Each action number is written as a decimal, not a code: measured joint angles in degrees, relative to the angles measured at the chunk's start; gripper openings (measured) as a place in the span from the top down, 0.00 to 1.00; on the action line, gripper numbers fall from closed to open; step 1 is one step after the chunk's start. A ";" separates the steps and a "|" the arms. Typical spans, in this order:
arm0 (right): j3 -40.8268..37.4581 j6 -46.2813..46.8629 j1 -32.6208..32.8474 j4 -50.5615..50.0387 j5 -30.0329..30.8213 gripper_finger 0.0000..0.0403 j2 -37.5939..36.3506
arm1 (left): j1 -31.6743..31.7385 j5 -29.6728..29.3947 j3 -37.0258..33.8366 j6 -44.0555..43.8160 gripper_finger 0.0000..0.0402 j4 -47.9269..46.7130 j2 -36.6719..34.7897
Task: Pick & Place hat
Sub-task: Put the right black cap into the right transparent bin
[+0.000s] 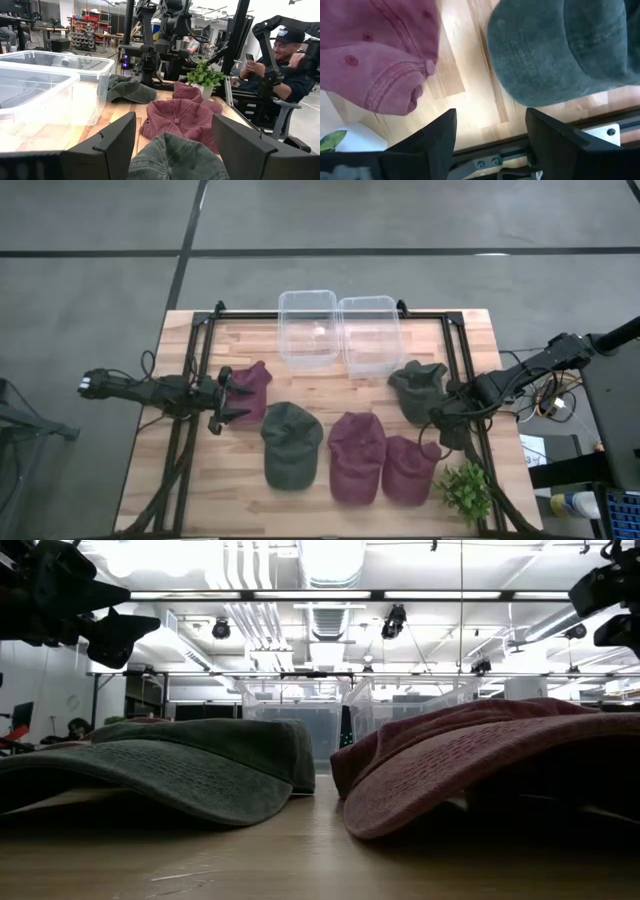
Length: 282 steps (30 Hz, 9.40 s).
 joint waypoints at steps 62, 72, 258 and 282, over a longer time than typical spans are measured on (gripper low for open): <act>-0.44 21.28 0.00 5.90 4.09 0.44 37.60 | 0.00 -0.02 0.03 -1.27 0.37 -3.87 0.01; 1.31 19.84 0.09 5.71 7.25 0.44 39.07 | 0.00 -0.24 0.02 -1.62 0.37 -3.87 0.00; -2.07 66.22 -4.79 -0.70 24.53 0.44 1.79 | 0.01 -1.07 0.00 -5.40 0.37 -2.05 0.02; -3.50 68.26 -25.44 2.71 21.21 0.44 3.09 | 0.01 -1.07 0.00 -3.49 0.37 -2.10 0.02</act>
